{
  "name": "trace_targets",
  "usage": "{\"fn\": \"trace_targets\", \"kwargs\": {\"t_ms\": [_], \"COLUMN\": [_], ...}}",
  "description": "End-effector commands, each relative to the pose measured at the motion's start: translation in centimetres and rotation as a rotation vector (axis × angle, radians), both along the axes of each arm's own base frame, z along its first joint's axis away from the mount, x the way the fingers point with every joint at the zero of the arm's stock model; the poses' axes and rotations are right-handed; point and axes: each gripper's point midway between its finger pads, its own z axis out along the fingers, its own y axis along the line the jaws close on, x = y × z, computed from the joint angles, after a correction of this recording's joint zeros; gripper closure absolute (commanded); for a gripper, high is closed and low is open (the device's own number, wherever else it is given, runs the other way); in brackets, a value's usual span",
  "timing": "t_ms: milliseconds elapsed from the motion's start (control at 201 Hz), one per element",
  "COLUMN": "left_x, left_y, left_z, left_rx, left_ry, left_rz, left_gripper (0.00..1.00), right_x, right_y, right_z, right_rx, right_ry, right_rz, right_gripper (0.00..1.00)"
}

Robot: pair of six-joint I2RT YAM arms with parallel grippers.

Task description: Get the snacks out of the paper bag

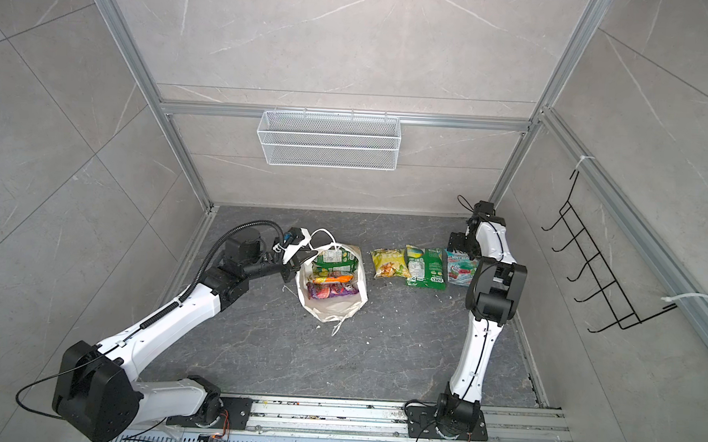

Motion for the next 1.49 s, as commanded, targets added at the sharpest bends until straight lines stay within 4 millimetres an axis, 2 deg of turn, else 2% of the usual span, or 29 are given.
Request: {"fn": "trace_targets", "kwargs": {"t_ms": [0,274,712,951,1125,1224,1304,1364,1433,1488], "left_x": [0.1,0.3,0.6,0.3,-0.1,-0.2,0.0,-0.4,-0.8,-1.0], "left_y": [-0.1,-0.3,-0.7,-0.7,-0.8,-0.8,-0.7,-0.9,-1.0,-1.1], "left_z": [2.0,1.8,1.7,2.0,2.1,2.0,2.4,2.4,2.4,2.3], "left_rx": [-0.010,-0.013,-0.023,-0.031,-0.029,-0.027,-0.019,-0.005,-0.007,-0.008], "left_ry": [-0.054,-0.054,-0.037,-0.042,-0.034,-0.043,-0.040,-0.030,-0.030,-0.028], "left_rz": [-0.012,-0.015,-0.030,-0.036,-0.055,-0.060,-0.054,-0.075,-0.100,-0.109], "left_gripper": [1.00,1.00,1.00,1.00,1.00,1.00,1.00,1.00,1.00,1.00], "right_x": [-0.2,-0.5,-2.5,-2.6,-2.2,-2.4,-2.7,-3.1,-4.1,-5.7], "right_y": [1.1,2.0,2.0,2.1,3.4,5.8,9.5,13.3,19.4,23.7], "right_z": [-0.9,-1.6,-1.4,0.4,4.1,7.9,11.5,14.2,17.4,19.8], "right_rx": [0.034,0.075,0.107,0.109,0.093,0.072,0.096,0.121,0.184,0.239], "right_ry": [0.040,0.038,0.008,-0.041,-0.088,-0.136,-0.219,-0.301,-0.429,-0.535], "right_rz": [0.096,0.080,-0.132,-0.162,-0.108,-0.057,0.026,0.118,0.310,0.454], "right_gripper": [0.05,0.19,0.24,0.23,0.21,0.23,0.28,0.36,0.47,0.54]}}
